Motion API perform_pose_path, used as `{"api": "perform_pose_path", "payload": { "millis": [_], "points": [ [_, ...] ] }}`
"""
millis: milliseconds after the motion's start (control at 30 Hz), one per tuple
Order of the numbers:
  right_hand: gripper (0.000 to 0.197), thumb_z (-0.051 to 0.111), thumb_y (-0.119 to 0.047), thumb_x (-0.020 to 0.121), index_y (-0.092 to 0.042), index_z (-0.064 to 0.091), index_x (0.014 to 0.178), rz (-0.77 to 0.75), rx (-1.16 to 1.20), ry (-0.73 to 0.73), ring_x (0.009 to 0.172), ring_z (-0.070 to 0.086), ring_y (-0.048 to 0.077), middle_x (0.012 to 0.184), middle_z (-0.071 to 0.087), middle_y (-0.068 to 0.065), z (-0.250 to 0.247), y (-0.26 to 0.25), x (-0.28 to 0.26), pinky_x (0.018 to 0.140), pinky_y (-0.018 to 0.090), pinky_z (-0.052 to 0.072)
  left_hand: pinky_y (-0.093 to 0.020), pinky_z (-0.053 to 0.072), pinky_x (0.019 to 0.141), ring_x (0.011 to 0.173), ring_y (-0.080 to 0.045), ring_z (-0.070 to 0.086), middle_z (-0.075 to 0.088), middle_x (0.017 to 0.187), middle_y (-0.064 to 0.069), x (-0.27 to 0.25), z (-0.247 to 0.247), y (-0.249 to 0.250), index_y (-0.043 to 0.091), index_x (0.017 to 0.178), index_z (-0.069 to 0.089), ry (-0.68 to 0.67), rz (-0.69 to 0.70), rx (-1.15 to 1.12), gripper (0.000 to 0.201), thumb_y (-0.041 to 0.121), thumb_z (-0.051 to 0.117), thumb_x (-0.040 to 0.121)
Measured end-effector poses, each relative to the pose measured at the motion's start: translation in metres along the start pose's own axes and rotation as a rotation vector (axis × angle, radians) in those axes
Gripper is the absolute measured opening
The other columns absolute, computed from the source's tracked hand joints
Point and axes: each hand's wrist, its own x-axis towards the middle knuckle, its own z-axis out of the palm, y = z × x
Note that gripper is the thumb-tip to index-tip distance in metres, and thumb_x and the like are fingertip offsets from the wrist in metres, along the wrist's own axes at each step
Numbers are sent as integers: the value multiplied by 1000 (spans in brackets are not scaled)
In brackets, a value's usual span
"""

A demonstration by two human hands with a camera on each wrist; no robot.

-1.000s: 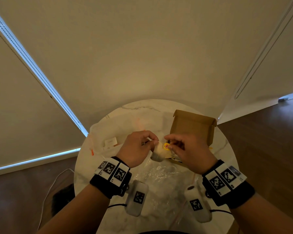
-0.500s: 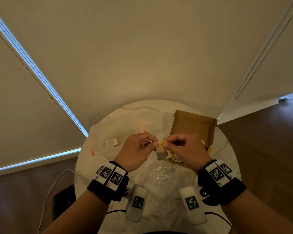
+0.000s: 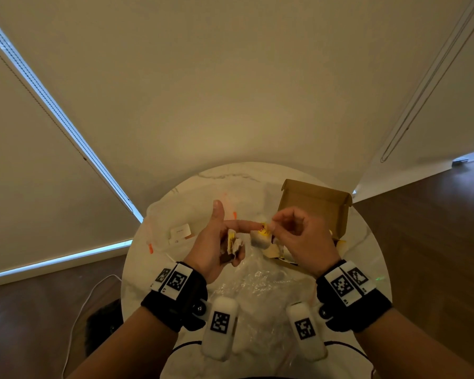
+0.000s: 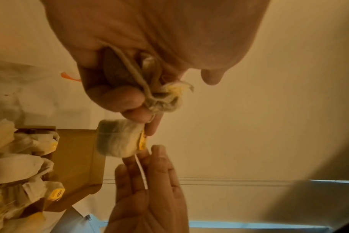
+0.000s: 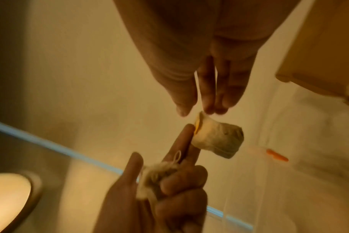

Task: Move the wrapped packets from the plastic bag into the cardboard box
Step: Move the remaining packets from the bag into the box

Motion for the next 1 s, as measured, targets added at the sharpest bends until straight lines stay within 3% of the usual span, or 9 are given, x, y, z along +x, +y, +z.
{"api": "perform_pose_path", "payload": {
  "millis": [100, 233, 300, 433, 533, 600, 800, 933, 1000],
  "points": [
    [11, 71, -24, 85, -27, 71, 95, -254, -224, -59, 81, 59, 8, 91, 63, -9, 5, -13, -5, 67, 18, 46, -27, 37, 48, 51, -19, 48, 61, 60, -5, 4, 1, -1, -5, 115, 65, 8, -9, -36, 94, 70, 14, 89],
    [25, 67, -20, 87, -29, 72, 110, -447, -366, -259, 86, 51, 13, 93, 54, -5, 14, -26, 2, 75, 24, 43, -27, 39, 47, 50, -18, 49, 55, 60, -8, 7, 2, -1, -3, 96, 62, -23, -19, -39, 89, 74, 19, 83],
    [28, 69, -20, 85, -31, 71, 112, -479, -434, -308, 86, 47, 14, 93, 51, -5, 16, -30, 7, 74, 25, 41, -28, 37, 48, 50, -19, 49, 54, 59, -9, 6, 4, -1, 0, 88, 63, -29, -20, -41, 86, 74, 19, 84],
    [29, 70, -16, 85, -29, 71, 111, -521, -460, -364, 87, 46, 12, 93, 49, -4, 20, -40, 10, 73, 21, 40, -29, 34, 51, 49, -19, 50, 53, 54, -7, 6, 3, -2, -3, 96, 64, -43, -16, -32, 91, 73, 14, 87],
    [17, 70, -14, 84, -23, 74, 98, -568, -487, -379, 85, 45, 10, 92, 50, -3, 21, -41, 14, 71, 15, 34, -27, 37, 49, 48, -20, 50, 54, 55, -9, 4, 3, 0, 1, 76, 65, -51, -31, -20, 92, 75, 11, 85],
    [12, 72, -12, 82, -20, 74, 91, -586, -510, -385, 84, 45, 10, 91, 49, -6, 20, -41, 16, 70, 13, 32, -26, 38, 47, 48, -20, 50, 54, 53, -9, 2, 4, 2, 1, 76, 63, -58, -43, -5, 93, 74, 6, 86],
    [7, 72, -11, 82, -18, 73, 84, -487, -303, -380, 82, 59, 6, 90, 63, -10, 9, -51, 14, 70, 14, 44, -26, 38, 48, 52, -22, 47, 53, 59, -12, -1, 1, -1, 6, 79, 70, -44, -60, -24, 96, 78, 6, 83],
    [11, 69, -4, 85, -14, 72, 87, -308, -17, -215, 70, 66, 15, 75, 69, -2, -9, -55, 11, 68, 29, 56, -27, 36, 49, 53, -22, 47, 58, 105, -33, 3, -4, -3, -1, 108, 67, -5, -41, -21, 103, 81, 13, 76],
    [10, 69, -2, 84, -12, 72, 87, -226, 53, -184, 63, 65, 21, 70, 68, 3, -21, -53, 11, 63, 35, 57, -26, 36, 48, 51, -20, 47, 53, 111, -39, 4, -6, -1, -1, 115, 65, -11, -21, -26, 105, 80, 12, 76]
  ]
}}
